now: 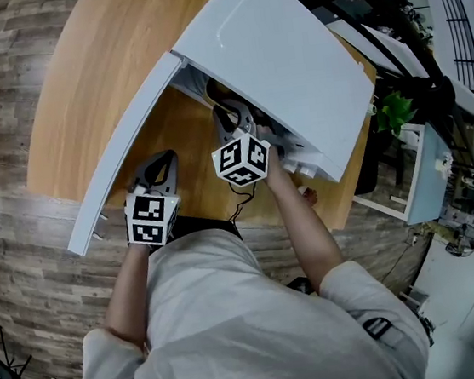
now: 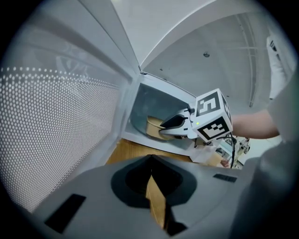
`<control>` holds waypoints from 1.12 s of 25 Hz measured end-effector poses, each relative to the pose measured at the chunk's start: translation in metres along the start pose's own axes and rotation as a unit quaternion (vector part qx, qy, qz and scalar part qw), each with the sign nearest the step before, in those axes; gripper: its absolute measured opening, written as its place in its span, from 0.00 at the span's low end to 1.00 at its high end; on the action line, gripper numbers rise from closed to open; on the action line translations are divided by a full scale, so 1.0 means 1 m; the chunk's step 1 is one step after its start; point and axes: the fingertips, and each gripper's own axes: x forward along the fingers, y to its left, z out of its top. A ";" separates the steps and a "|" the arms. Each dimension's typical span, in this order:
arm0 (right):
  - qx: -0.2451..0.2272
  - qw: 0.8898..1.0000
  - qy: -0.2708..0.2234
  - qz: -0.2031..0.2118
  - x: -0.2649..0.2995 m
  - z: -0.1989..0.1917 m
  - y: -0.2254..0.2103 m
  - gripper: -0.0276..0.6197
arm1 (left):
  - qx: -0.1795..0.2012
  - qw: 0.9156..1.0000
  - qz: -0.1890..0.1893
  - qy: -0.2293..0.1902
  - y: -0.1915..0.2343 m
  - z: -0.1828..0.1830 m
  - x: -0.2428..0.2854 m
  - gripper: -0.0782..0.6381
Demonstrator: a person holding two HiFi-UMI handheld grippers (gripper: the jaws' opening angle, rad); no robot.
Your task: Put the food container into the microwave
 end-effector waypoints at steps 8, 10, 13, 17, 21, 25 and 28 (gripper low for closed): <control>-0.014 1.000 0.008 -0.015 0.007 -0.001 -0.007 0.14 | 0.000 1.000 -0.005 0.004 -0.005 -0.003 0.002 0.13; -0.015 1.000 0.010 -0.018 0.009 -0.002 -0.008 0.14 | -0.001 1.000 -0.004 0.005 -0.005 -0.003 0.003 0.13; -0.016 1.000 0.014 -0.023 0.011 -0.005 -0.011 0.14 | 0.000 1.000 -0.003 0.006 -0.004 -0.004 0.004 0.13; -0.019 0.999 0.019 -0.028 0.013 -0.007 -0.014 0.14 | 0.001 1.000 -0.002 0.007 -0.003 -0.004 0.004 0.13; -0.022 0.999 0.025 -0.035 0.015 -0.010 -0.017 0.14 | 0.001 1.000 -0.001 0.008 -0.003 -0.004 0.003 0.13; -0.019 0.998 0.034 -0.045 0.018 -0.012 -0.020 0.15 | 0.000 1.000 0.001 0.009 -0.001 -0.005 0.002 0.13; -0.015 0.998 0.036 -0.053 0.019 -0.013 -0.024 0.15 | 0.001 1.000 0.002 0.010 0.000 -0.005 0.001 0.13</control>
